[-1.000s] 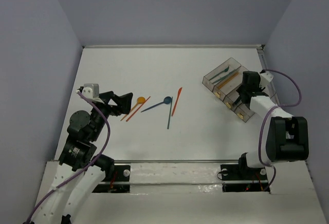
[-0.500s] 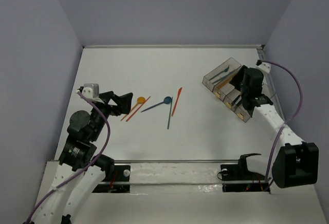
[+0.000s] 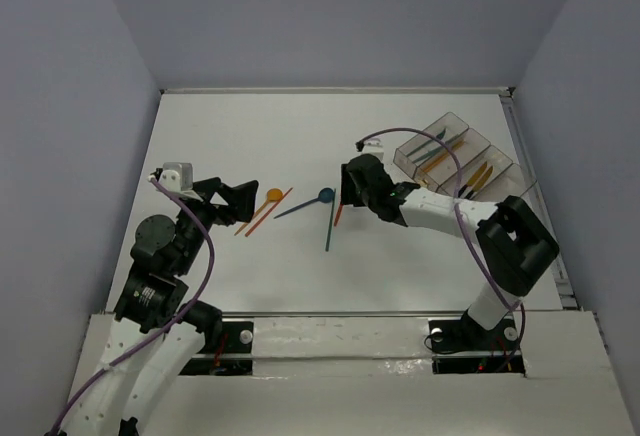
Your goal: Sort the eating utensils into containers
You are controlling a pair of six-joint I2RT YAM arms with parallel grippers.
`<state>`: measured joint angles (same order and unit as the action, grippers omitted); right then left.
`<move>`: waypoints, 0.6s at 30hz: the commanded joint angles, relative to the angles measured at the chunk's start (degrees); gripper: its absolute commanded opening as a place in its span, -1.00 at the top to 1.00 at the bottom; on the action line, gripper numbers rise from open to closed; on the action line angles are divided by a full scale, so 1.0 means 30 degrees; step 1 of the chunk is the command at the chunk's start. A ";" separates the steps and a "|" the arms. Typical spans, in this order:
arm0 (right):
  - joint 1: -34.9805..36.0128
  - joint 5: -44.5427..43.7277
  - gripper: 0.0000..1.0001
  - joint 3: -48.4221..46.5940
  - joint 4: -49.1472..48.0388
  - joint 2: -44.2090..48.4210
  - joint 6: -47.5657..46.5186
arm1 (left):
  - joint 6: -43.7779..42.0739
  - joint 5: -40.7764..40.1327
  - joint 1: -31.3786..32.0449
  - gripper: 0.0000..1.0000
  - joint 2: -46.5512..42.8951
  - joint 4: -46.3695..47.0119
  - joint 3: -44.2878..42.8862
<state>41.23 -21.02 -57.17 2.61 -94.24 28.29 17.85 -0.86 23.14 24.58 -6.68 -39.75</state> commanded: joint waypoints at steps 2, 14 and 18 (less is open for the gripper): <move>0.0904 -0.1989 -0.17 -0.3003 0.1207 -0.2066 0.0559 | -0.0207 0.0171 -0.0095 -0.98 0.0099 0.0937 0.0153; 0.1256 -0.3249 0.04 -0.5144 0.3113 -0.5062 0.2199 | -0.0178 0.0171 -0.0095 -0.98 0.0128 0.0937 0.0153; 0.1256 -0.2782 0.11 -0.5202 0.3085 -0.5589 0.2258 | -0.0207 0.0200 -0.0095 -0.98 0.0157 0.0937 0.0182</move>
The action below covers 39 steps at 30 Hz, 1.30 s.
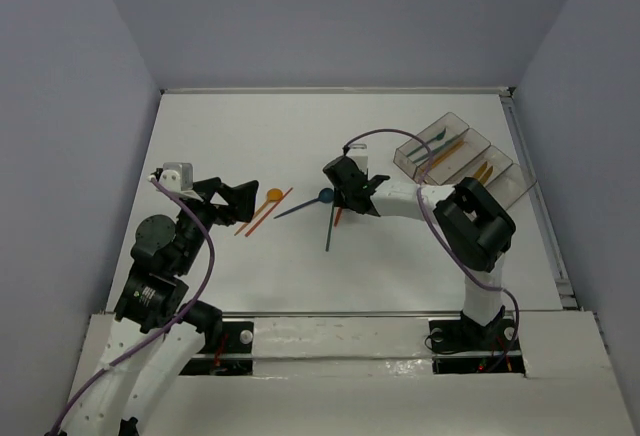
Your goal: Sort the eating utensils into containers
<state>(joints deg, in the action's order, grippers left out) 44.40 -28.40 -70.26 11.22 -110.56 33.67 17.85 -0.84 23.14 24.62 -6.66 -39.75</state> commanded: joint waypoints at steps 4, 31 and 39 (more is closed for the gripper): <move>0.0199 0.0239 0.12 -0.0780 -0.0283 -0.0528 0.0290 | -0.0207 0.0192 -0.0095 -0.98 0.0113 0.0959 0.0182; 0.0199 -0.3861 0.92 0.0743 0.1767 0.1051 0.2458 | -0.0148 0.0192 -0.0095 -0.98 -0.0004 0.0900 0.0154; -0.1347 -0.2546 1.00 0.4047 -0.1894 0.7571 0.1550 | -0.0148 0.0163 -0.0095 -0.98 -0.0092 0.0929 0.0212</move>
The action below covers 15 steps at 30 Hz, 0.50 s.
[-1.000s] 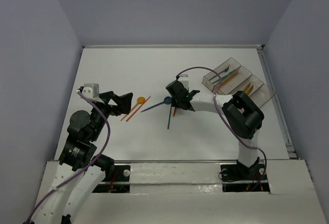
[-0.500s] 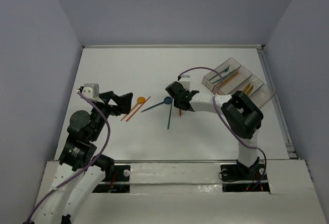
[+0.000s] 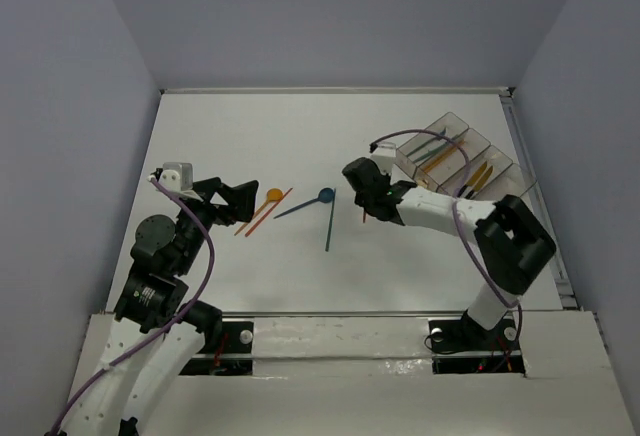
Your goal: Sort the eating utensils into containers
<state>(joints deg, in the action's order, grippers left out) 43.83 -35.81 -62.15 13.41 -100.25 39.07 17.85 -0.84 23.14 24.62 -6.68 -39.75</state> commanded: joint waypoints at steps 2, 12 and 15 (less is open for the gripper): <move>-0.2009 -0.0103 1.00 0.2022 -0.2741 0.5722 -0.0395 | -0.0177 0.0193 -0.0095 -0.98 -0.0150 0.0937 0.0183; -1.1084 0.1477 0.99 0.5130 -0.1921 1.1033 -0.1362 | -0.0148 0.0720 -0.0095 -0.98 -0.0385 0.0966 0.0241; -1.2707 0.2062 0.98 0.5511 -0.2329 1.0478 -0.1363 | -0.0177 0.0691 -0.0095 -0.98 -0.0385 0.0937 0.0212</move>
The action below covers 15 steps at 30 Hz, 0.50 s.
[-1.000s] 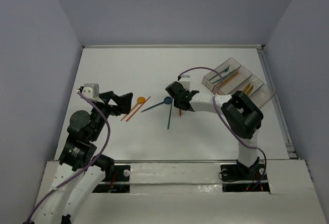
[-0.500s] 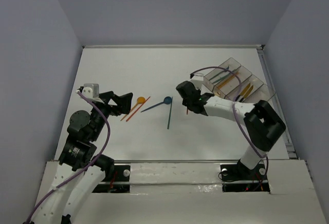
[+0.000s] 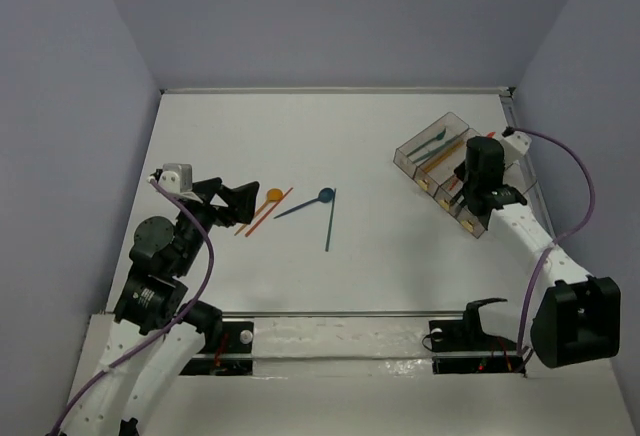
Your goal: Sort the eating utensils into containers
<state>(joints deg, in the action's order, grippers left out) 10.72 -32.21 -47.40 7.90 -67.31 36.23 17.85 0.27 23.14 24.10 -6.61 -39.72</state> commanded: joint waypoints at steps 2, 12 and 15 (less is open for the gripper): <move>-0.2896 0.1591 0.98 0.0682 -0.0992 -0.0999 -0.0416 | -0.0206 0.0290 -0.0095 -0.98 -0.0181 0.0915 0.0205; -0.4863 0.2854 0.97 0.0331 -0.2429 -0.3664 -0.0562 | -0.0178 0.0378 -0.0095 -0.98 0.0083 0.0973 0.0175; -0.4863 0.2884 0.87 -0.0080 -0.2429 -0.4399 -0.0592 | -0.0207 0.0319 -0.0095 -0.98 0.0141 0.0944 0.0175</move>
<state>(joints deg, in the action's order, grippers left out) -3.38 -24.58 -45.69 3.99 -78.74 35.31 17.85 0.45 23.14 23.92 -6.63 -39.72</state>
